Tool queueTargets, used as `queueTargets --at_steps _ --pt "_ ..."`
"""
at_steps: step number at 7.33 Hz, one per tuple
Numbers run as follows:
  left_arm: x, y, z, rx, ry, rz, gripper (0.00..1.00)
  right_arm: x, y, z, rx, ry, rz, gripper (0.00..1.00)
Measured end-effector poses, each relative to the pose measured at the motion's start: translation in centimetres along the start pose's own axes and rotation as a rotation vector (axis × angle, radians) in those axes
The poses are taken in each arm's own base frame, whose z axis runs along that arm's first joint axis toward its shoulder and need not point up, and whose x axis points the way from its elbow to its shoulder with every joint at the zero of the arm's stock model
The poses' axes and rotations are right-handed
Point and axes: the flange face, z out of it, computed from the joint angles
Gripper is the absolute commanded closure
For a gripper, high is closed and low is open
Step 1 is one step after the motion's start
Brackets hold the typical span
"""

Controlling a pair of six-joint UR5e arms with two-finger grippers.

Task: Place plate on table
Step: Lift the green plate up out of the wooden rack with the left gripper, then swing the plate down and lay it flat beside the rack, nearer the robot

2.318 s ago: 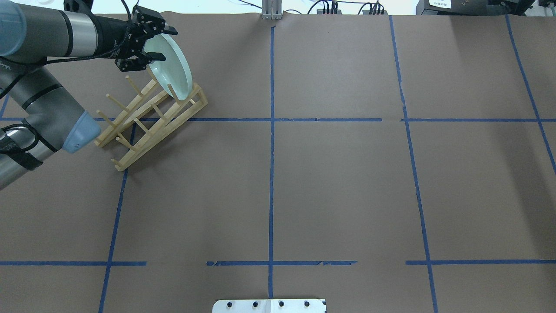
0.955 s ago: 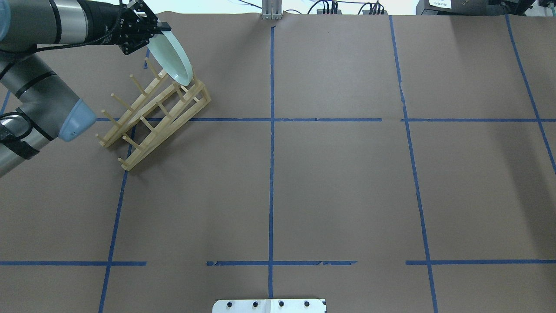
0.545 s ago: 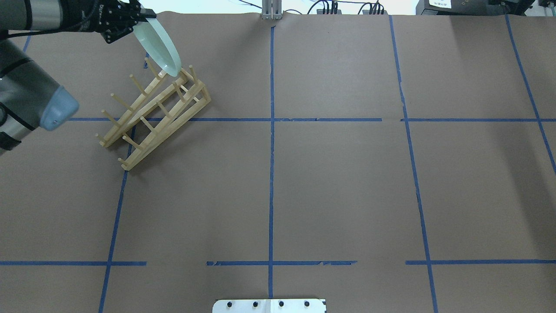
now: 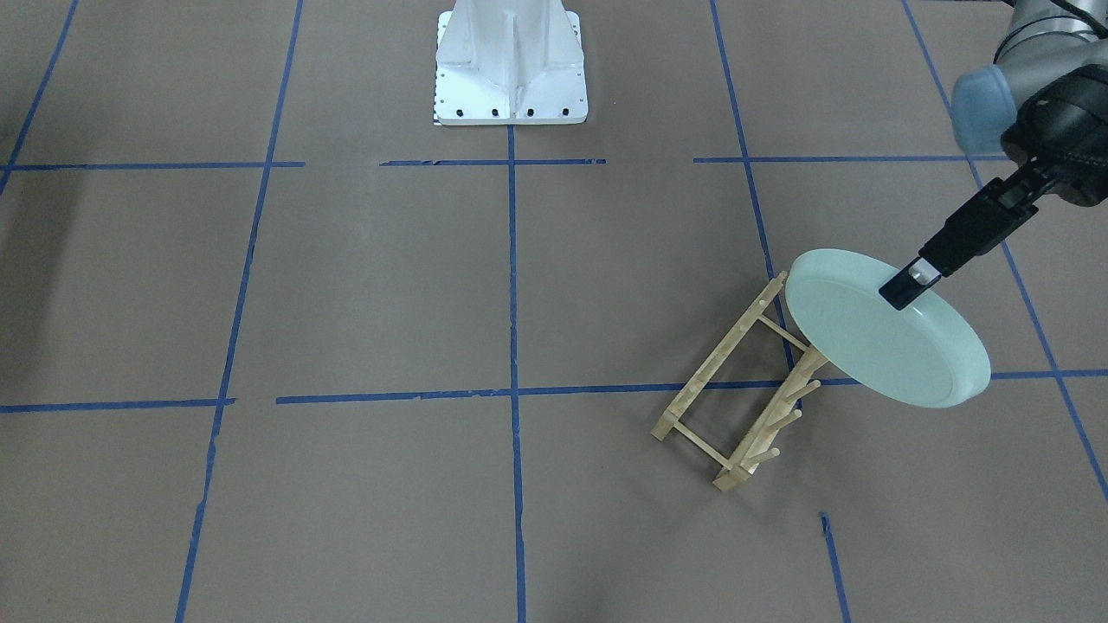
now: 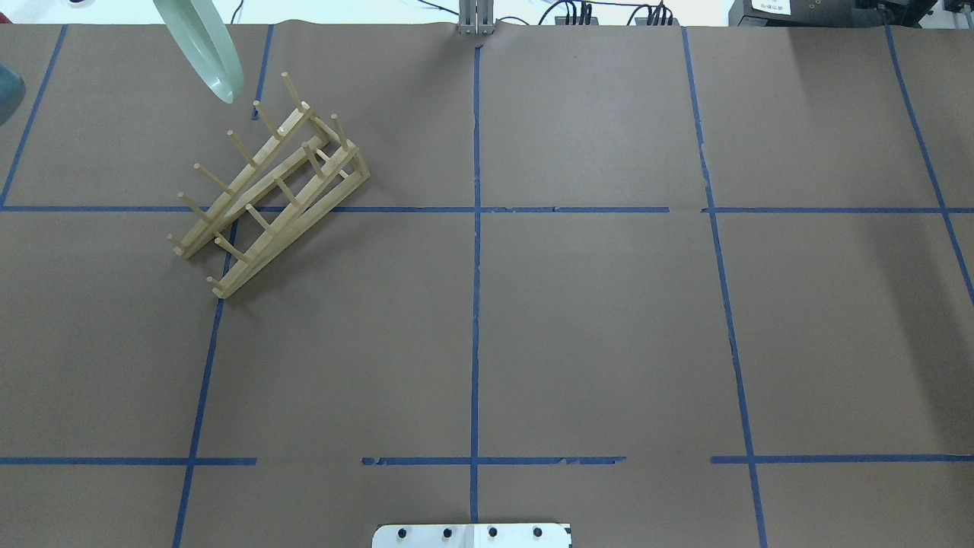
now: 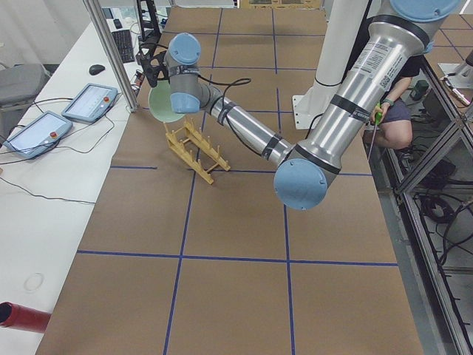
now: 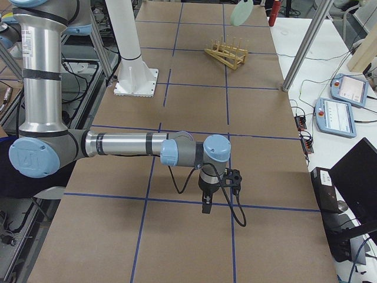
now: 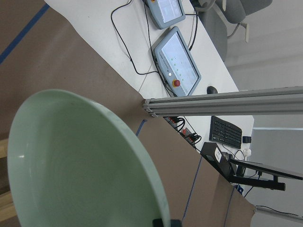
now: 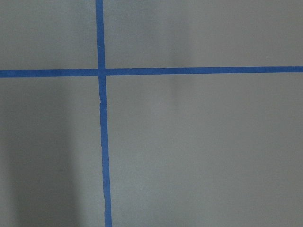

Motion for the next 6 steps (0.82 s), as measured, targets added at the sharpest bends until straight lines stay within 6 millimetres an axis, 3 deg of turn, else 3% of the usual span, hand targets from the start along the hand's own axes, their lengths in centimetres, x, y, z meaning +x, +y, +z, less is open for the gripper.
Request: queueTargets --at_steps 2,6 --pt "3.2 5.2 1.2 -0.037 -0.093 0.021 1.0 0.0 0.0 0.0 -0.001 0.0 0.0 0.0" --pt "2.4 18.5 9.7 -0.112 -0.263 0.127 1.0 0.0 0.0 0.0 -0.001 0.0 0.0 0.0"
